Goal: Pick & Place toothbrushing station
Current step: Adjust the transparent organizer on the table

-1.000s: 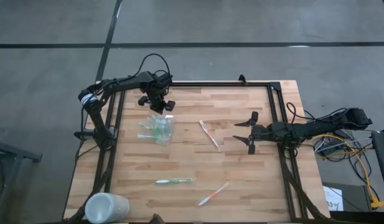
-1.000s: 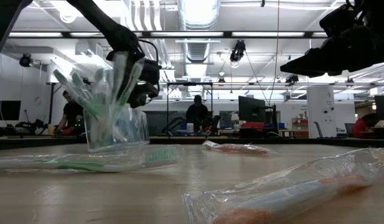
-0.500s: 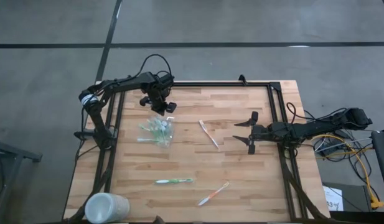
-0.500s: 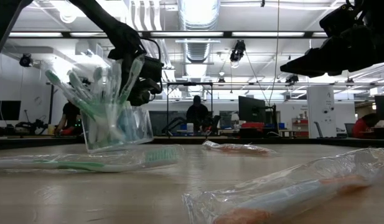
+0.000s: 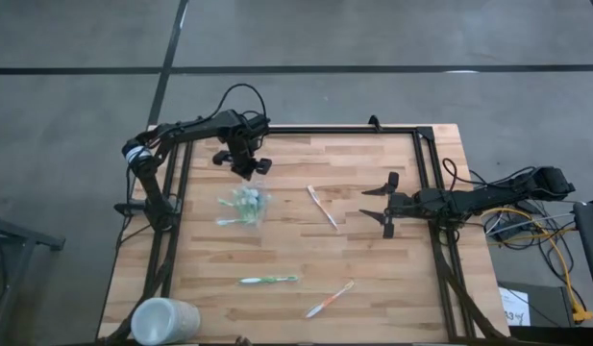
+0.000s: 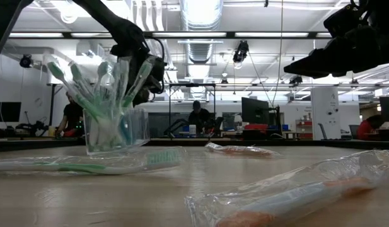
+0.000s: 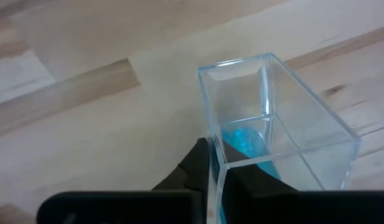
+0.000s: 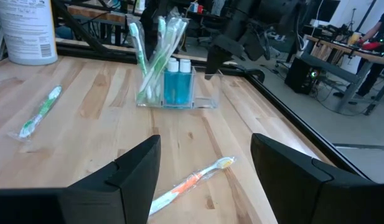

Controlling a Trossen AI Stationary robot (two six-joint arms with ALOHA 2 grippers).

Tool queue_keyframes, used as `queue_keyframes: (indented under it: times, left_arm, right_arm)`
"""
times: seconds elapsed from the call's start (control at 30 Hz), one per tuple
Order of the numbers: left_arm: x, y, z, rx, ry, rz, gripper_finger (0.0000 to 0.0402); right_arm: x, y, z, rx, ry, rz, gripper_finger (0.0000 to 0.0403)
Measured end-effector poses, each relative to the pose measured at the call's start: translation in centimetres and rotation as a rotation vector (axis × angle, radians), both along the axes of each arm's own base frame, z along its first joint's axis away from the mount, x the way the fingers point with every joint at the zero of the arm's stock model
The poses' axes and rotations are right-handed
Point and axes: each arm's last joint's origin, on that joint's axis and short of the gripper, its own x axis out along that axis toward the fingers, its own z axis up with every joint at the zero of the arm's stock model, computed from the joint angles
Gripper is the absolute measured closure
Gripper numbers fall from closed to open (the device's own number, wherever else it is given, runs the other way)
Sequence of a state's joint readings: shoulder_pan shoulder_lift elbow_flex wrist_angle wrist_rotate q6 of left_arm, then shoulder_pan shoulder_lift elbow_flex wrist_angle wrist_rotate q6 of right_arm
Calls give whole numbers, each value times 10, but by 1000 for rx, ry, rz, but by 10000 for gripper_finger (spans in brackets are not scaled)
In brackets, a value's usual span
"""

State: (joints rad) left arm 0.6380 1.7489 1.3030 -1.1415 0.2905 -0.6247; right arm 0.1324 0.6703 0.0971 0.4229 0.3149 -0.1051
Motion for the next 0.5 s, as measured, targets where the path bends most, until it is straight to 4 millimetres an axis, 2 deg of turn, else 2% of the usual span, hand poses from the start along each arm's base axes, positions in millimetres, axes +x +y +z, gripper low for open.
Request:
queue_keyframes:
  times: [0.23,0.5]
  left_arm:
    - [0,0,0,-13,0,22,377]
    - [8,5,0,23,-79,35,375]
  right_arm:
    - [0,0,0,0,0,0,158]
    - [0,0,0,0,0,0,158]
